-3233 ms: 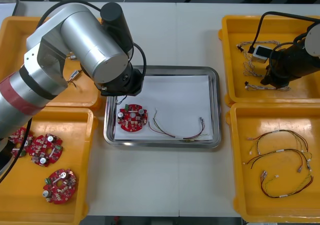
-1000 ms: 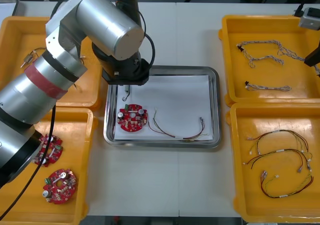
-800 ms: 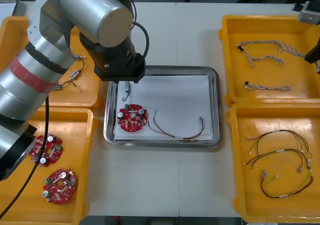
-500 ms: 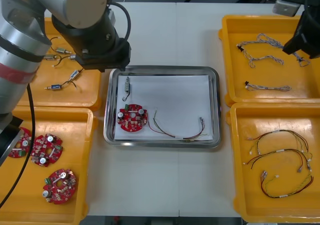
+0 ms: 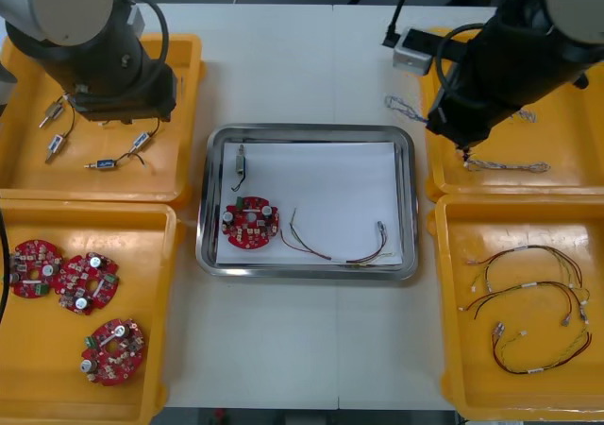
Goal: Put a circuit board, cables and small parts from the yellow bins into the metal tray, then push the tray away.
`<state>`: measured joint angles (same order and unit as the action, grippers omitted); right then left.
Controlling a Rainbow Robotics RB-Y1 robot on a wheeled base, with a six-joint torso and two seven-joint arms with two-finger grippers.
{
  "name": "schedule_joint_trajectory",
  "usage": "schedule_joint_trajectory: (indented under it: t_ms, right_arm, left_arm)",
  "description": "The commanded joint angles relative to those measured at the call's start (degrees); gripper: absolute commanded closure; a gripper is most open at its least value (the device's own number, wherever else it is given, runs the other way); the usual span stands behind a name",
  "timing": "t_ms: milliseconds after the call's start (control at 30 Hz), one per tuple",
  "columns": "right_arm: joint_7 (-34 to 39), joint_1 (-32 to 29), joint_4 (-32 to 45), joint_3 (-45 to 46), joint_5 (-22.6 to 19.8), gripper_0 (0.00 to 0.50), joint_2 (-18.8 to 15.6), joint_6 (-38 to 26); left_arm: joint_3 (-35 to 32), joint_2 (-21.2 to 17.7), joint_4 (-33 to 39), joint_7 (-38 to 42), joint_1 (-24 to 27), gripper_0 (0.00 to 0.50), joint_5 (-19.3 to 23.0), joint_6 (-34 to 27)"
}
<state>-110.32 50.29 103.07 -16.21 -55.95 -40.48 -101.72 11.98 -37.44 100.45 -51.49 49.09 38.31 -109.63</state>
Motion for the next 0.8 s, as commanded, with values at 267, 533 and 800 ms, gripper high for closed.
schedule_joint_trajectory:
  t_ms: [267,533,800]
  right_arm:
    - [3.97,2.00,0.38,-13.67,5.42,0.500,4.27,11.63]
    - [3.71,4.02,-3.58,-19.30,6.82,0.500,6.82,14.01]
    - [2.74,5.52,-10.17,-23.43,8.67,0.500,9.19,19.72]
  left_arm:
    - [-9.43,-3.25,0.36,-2.83,-6.64,0.028,-6.67,-0.37]
    - [-11.71,-4.04,-0.34,-1.16,-9.19,0.046,-8.43,-0.37]
    - [-12.68,-4.31,-6.49,1.92,-9.28,0.047,-12.74,-0.24]
